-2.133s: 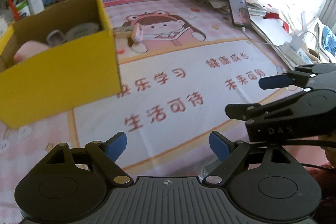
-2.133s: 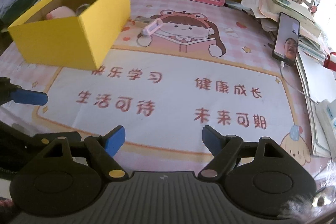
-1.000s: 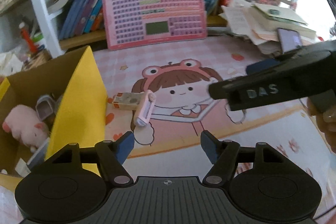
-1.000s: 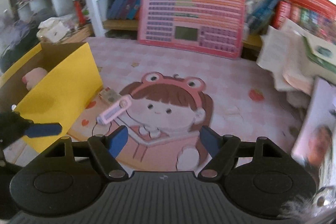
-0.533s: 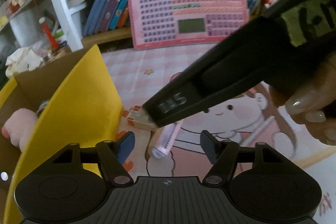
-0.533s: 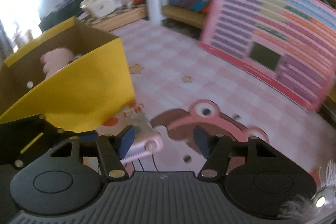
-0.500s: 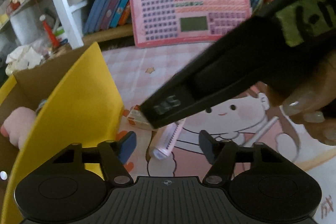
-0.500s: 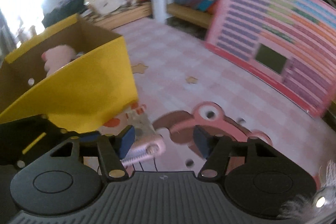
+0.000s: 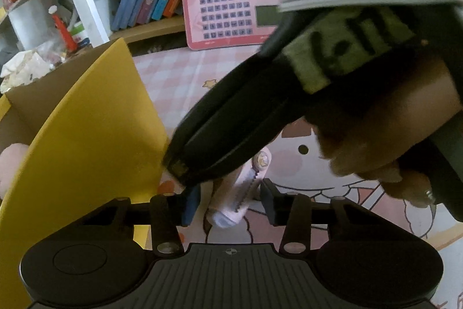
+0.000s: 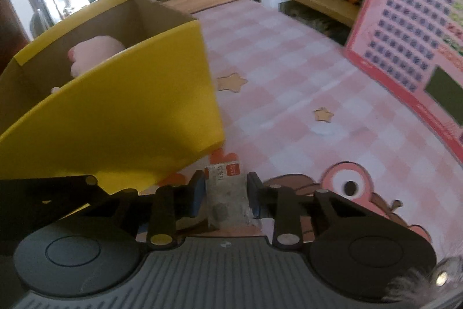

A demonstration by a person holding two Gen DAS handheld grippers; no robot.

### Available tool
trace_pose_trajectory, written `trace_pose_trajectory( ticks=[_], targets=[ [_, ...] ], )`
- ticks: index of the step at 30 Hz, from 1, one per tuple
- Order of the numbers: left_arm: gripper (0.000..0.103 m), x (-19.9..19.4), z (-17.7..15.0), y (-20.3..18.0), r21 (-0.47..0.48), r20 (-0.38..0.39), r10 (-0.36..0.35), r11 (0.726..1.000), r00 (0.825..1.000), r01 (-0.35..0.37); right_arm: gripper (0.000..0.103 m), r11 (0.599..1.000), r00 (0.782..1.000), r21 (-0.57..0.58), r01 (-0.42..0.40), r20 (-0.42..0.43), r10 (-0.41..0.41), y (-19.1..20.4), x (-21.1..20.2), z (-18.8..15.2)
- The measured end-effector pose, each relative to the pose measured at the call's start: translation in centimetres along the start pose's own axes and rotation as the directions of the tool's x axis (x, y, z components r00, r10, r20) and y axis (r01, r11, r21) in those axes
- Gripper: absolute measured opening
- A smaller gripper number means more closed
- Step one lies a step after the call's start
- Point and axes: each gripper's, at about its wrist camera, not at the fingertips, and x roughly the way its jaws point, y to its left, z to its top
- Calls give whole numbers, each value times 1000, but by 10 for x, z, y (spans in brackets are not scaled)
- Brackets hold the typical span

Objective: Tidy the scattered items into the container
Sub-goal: 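Move both tools to the pink-white stick and small card on the table, then close the right tool on the small card while the left tool grasps the pink-white stick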

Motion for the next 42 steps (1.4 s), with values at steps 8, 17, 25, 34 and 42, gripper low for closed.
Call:
trace_pose_trajectory(
  ticks=[8, 17, 25, 34, 42],
  targets=[
    [41, 4, 4, -3, 35, 3, -39, 999, 999, 39, 29, 984, 991, 142, 103, 70, -114, -38, -37, -22],
    [40, 3, 7, -12, 39, -27, -117, 992, 993, 118, 29, 948, 980, 270, 167, 56, -189, -58, -52, -49],
    [44, 14, 16, -12, 43, -3, -63, 997, 998, 63, 29, 940, 979, 290, 182, 39, -202, -61, -54, -61],
    [23, 21, 24, 1, -73, -3, -81, 994, 997, 80, 30, 942, 979, 280, 185, 31, -202, -59, -51, -67],
    [23, 0, 17, -1, -66, 26, -112, 991, 993, 114, 28, 941, 973, 267, 206, 41, -225, -48, -58, -69]
  ],
)
